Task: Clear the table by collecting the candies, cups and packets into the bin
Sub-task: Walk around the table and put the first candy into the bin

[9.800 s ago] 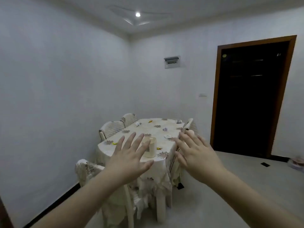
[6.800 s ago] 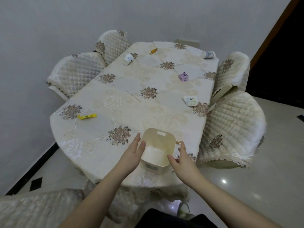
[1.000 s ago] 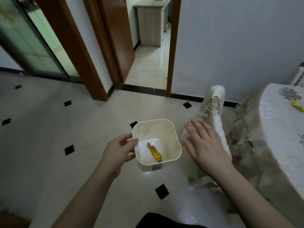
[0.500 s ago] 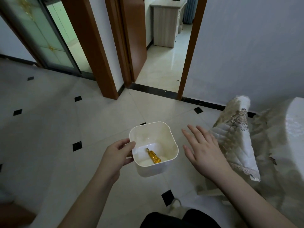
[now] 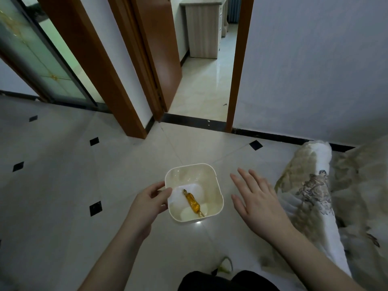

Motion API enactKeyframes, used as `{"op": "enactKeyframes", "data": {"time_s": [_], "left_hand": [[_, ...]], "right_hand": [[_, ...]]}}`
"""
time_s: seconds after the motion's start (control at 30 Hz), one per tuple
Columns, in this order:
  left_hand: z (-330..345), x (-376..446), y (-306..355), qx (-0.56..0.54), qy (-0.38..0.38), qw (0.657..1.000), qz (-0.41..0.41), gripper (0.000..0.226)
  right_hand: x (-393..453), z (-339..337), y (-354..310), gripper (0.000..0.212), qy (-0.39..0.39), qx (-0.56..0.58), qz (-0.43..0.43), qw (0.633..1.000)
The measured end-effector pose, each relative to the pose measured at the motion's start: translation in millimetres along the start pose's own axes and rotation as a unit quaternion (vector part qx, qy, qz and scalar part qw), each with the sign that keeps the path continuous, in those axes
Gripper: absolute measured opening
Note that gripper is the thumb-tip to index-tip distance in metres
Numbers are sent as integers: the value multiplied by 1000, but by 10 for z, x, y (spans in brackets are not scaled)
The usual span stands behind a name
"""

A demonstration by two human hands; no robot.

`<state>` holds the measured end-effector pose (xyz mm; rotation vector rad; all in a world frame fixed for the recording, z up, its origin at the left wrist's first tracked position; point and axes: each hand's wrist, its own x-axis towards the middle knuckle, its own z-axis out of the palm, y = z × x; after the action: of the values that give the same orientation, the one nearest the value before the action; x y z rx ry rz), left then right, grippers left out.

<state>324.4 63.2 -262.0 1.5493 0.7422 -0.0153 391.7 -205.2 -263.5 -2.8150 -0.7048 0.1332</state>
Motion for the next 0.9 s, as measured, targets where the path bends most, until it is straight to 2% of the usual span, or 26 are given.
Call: {"op": "enactKeyframes", "data": {"time_s": [0.23,0.43,0.77,0.9], "left_hand": [[277,529,307,-13,4,999,-32,19],[410,1109,587,18,-13,999,-41,27],[556,2566,1301,86,-87,992,12,40],[671,3071,1735,110,-110,987,40,46]], "right_hand": [[646,-35,221,57,-11,21,0,1000],[1238,-47,350,57,6,27,26,999],[2533,-135,564,60,-11,-24,90,996],[2954,-313,584,60,12,-31,137,990]]}}
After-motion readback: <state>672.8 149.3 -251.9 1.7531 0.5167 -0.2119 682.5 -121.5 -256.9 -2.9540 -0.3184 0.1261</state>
